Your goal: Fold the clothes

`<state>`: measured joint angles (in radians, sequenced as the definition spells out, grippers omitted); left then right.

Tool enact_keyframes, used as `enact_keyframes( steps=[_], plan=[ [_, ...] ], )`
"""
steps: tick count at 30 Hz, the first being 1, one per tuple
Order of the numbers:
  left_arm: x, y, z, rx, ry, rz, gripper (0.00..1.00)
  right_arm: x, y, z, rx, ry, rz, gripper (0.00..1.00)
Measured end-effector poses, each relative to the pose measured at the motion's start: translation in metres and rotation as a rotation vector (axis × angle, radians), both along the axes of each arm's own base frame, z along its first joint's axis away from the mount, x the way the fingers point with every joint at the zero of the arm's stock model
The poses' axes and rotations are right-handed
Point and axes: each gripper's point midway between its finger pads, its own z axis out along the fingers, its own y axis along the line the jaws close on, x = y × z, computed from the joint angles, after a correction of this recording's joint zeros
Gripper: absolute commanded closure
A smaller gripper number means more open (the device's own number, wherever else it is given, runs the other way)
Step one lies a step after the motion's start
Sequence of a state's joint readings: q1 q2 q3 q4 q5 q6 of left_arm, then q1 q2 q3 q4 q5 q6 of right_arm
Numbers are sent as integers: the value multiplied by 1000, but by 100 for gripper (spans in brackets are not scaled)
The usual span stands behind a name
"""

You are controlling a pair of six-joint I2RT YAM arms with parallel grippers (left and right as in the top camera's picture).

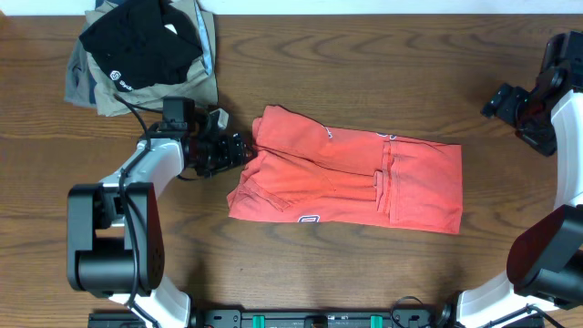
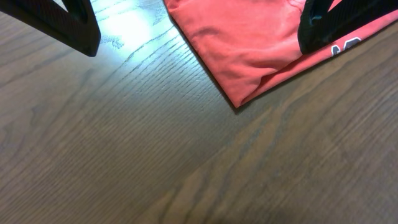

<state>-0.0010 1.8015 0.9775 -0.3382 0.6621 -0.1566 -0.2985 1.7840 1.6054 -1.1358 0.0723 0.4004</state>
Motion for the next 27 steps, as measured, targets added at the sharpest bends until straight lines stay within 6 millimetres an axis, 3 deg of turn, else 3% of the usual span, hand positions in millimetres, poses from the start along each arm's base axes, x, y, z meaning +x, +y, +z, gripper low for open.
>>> enact_keyframes(
  steps=[9,22,23,24,25,27],
  plan=[
    [-3,-5,-4,3,14,-13,10,0,0,0,0,0,0,1],
    [-21,-73,-1,-185,37,-216,8,0,0,0,0,0,0,1],
    [-21,-76,-1,-190,34,-224,12,0,0,0,0,0,0,1],
    [-22,-78,-1,-193,33,-233,27,0,0,0,0,0,0,1],
    [-22,-80,-2,-192,34,-237,54,0,0,0,0,0,0,1],
    [-24,-81,-9,-179,44,-240,80,0,0,0,0,0,0,1]
  ],
)
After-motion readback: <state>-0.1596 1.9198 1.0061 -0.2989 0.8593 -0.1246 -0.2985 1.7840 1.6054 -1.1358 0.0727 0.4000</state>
